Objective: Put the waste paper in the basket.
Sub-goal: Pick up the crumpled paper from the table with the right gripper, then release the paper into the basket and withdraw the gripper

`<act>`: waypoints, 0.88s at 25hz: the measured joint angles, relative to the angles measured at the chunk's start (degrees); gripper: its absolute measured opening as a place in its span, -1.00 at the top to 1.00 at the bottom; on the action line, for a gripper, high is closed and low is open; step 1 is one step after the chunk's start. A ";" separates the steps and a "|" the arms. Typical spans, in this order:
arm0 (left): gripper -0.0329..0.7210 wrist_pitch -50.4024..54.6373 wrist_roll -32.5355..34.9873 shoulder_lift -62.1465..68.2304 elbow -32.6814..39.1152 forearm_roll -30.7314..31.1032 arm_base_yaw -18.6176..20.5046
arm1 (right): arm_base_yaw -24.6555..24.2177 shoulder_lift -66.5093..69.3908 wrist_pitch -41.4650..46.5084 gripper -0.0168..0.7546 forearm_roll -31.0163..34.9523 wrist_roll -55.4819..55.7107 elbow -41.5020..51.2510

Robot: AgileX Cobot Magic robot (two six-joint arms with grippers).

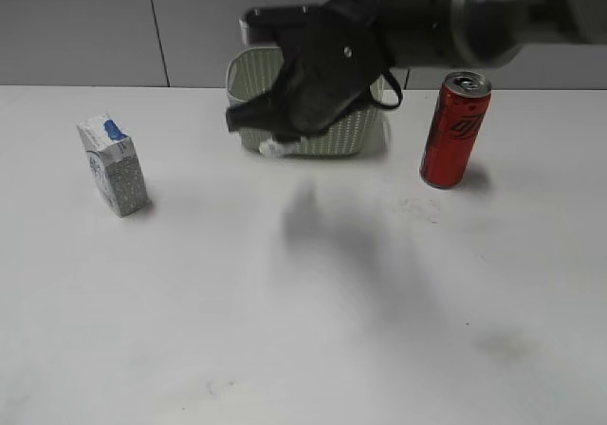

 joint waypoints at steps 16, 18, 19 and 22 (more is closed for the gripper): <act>-0.42 0.00 0.00 0.00 0.00 -0.04 0.00 | -13.23 4.13 -32.23 0.83 -6.86 -0.30 -1.96; -0.42 0.00 0.00 0.00 0.00 -0.04 0.00 | -13.80 5.97 -31.83 0.69 -6.92 -0.30 -1.96; -0.42 0.00 0.00 0.00 0.00 -0.04 0.00 | -14.00 6.65 -31.31 0.55 -6.98 -0.30 -1.96; -0.42 0.00 0.00 0.00 0.00 -0.04 0.00 | -14.00 7.43 -30.55 -0.16 -6.98 -0.30 -1.86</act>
